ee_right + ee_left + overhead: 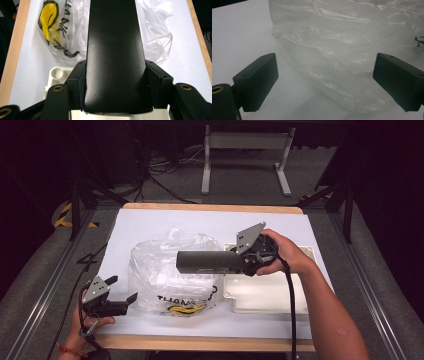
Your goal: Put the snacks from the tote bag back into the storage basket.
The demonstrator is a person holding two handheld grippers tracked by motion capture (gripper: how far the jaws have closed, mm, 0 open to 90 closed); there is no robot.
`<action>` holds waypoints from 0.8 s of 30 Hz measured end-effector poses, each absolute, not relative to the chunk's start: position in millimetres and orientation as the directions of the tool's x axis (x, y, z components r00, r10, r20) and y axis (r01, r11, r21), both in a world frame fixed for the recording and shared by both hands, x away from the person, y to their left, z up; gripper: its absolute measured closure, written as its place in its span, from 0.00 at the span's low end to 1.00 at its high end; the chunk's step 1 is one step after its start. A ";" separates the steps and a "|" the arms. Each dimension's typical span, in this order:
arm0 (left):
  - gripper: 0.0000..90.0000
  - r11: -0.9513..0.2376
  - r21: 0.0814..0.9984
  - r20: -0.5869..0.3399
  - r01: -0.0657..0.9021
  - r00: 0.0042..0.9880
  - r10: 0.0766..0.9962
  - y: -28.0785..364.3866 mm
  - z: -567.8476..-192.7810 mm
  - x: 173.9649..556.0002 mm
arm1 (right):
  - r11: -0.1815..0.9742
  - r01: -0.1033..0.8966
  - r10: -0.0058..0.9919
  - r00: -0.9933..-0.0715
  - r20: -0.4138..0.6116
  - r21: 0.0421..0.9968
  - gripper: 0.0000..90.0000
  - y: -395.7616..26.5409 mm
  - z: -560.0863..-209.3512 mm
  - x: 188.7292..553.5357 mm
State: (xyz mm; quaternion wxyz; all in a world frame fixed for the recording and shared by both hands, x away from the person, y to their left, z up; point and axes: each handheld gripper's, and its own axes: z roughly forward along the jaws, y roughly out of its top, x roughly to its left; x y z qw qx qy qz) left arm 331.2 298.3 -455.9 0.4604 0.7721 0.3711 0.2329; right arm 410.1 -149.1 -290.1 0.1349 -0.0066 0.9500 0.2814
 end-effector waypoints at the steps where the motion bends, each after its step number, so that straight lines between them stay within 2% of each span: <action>1: 0.08 -0.299 0.885 0.017 0.358 0.616 0.787 298.5 -455.8 331.1 | 0.839 -0.083 0.072 -0.963 -0.261 0.538 0.47 -151.6 -289.9 410.1; 24: 0.08 -0.299 0.882 0.021 0.365 0.603 0.798 298.7 -456.4 331.7 | 0.816 -0.013 0.177 -0.946 -0.271 0.578 0.47 -227.0 -288.9 402.8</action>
